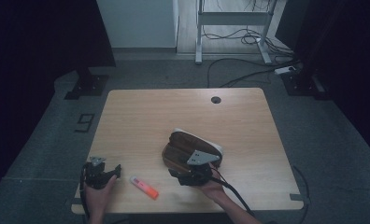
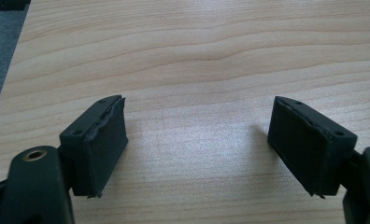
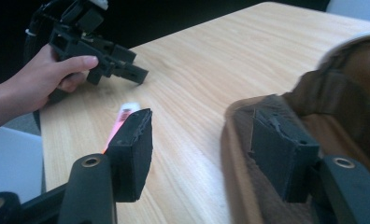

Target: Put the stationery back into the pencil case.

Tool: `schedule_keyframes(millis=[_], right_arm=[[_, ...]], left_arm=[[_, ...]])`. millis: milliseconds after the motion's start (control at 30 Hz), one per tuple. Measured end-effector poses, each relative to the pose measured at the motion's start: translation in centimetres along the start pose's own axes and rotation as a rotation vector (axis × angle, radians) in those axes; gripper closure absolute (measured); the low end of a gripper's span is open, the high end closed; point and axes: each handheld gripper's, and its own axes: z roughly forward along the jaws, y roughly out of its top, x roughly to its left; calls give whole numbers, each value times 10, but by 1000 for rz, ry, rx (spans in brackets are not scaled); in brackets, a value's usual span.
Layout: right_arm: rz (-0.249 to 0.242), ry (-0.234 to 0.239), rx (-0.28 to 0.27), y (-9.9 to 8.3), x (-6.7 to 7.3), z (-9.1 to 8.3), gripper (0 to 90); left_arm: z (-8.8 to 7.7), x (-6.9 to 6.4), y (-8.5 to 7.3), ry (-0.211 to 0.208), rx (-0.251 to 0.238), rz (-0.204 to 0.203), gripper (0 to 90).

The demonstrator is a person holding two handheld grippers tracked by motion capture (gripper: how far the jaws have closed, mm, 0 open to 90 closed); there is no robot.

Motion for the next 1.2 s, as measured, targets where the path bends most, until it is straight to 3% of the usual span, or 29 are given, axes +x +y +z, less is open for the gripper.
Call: schedule_keyframes(millis=[533,1200], right_arm=[[-15,64,43,0,27,37,384],[-59,95,109,-11,47,61,411]], left_arm=[[0,0,0,0,0,0,194],[0,0,0,0,0,0,194]])
